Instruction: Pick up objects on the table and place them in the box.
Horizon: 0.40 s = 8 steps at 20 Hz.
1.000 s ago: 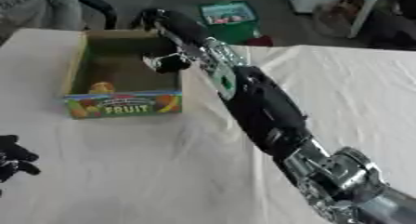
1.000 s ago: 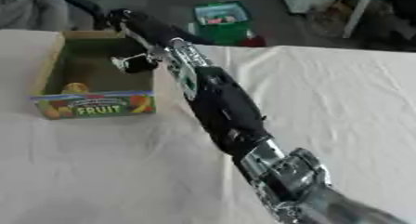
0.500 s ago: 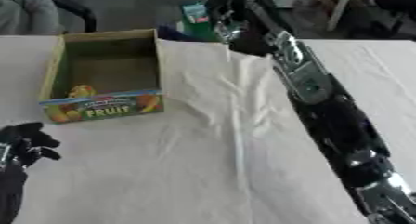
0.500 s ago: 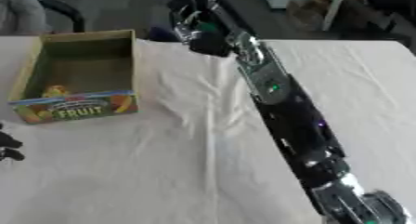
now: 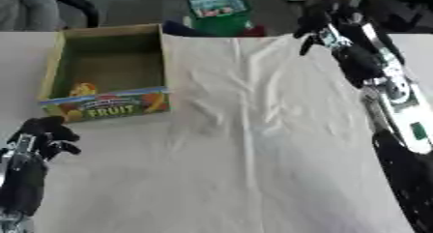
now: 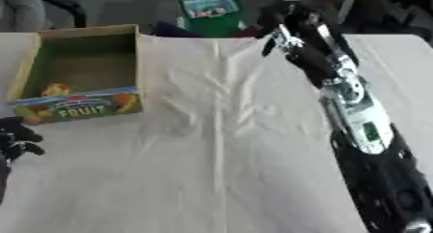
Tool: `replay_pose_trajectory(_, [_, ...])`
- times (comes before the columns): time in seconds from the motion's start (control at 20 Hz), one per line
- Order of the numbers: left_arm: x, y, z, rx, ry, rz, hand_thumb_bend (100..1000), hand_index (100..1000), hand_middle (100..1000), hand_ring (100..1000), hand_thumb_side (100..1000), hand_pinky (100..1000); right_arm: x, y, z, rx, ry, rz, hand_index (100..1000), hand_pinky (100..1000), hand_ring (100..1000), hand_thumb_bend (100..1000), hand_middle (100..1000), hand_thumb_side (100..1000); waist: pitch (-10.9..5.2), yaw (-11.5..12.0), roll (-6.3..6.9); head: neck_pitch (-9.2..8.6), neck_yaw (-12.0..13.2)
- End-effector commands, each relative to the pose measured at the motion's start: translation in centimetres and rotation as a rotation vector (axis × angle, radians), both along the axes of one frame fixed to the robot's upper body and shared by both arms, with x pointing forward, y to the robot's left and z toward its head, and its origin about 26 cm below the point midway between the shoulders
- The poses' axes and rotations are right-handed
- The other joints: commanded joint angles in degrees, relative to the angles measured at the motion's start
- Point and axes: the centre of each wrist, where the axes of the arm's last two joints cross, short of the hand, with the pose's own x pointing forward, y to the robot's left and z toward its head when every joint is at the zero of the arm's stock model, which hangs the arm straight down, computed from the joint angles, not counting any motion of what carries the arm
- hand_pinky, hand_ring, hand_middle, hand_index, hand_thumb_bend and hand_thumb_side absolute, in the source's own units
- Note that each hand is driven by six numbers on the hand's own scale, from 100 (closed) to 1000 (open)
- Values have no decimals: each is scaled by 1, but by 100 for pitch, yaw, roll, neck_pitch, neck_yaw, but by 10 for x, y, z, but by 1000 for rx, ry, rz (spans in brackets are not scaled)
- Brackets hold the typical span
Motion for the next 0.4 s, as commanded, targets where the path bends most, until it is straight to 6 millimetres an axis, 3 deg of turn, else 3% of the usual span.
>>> replay_pose_trajectory(0.05, [0,6,6,20,-19,15,100,702,520,577,793,486,-12,-10,9,34,-16,-42,711,412,582,100,591,466,-47,-50,17,59,61])
replay_pose_trajectory(0.4, [-1,6,4,24,-12,20,100,702,523,579,799,487,-24,-17,-7,50,53,-98,708,403,572,100,582,484,0,-140,49,110,83])
